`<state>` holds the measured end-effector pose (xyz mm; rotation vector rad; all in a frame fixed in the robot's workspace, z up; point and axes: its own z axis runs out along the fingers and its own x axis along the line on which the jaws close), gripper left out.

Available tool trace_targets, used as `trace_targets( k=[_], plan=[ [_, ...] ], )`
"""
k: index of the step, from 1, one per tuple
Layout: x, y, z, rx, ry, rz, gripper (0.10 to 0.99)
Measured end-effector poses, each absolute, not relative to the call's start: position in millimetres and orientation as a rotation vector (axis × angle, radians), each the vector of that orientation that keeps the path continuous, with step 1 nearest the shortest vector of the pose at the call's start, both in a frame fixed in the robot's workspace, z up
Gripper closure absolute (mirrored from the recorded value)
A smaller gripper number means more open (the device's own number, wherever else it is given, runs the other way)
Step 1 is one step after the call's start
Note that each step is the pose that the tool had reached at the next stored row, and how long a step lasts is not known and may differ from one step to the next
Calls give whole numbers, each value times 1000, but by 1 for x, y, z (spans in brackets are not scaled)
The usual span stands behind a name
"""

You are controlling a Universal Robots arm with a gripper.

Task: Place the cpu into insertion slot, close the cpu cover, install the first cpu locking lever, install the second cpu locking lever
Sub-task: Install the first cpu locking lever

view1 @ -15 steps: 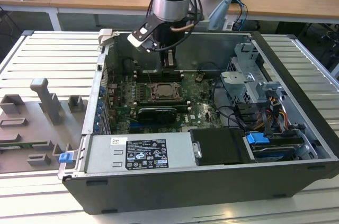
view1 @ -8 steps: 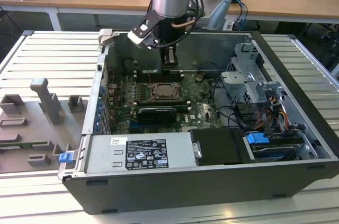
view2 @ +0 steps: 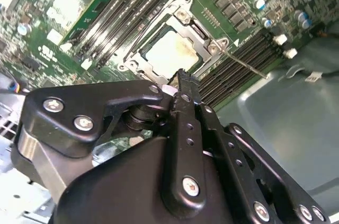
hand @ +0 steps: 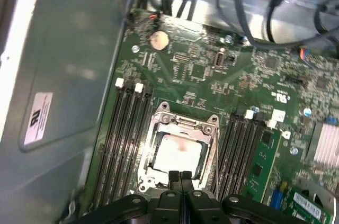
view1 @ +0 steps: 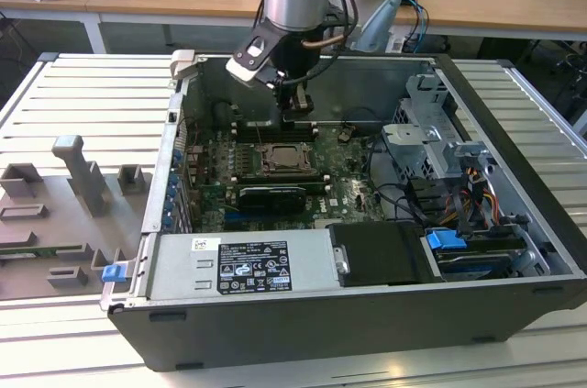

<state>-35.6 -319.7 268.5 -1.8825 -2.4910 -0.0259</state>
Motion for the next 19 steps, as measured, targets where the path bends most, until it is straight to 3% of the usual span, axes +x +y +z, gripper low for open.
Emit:
trace_targets(
  k=[19],
  plan=[
    [-36, -320, 267, -1613, -2672, -23, 980]
  ],
)
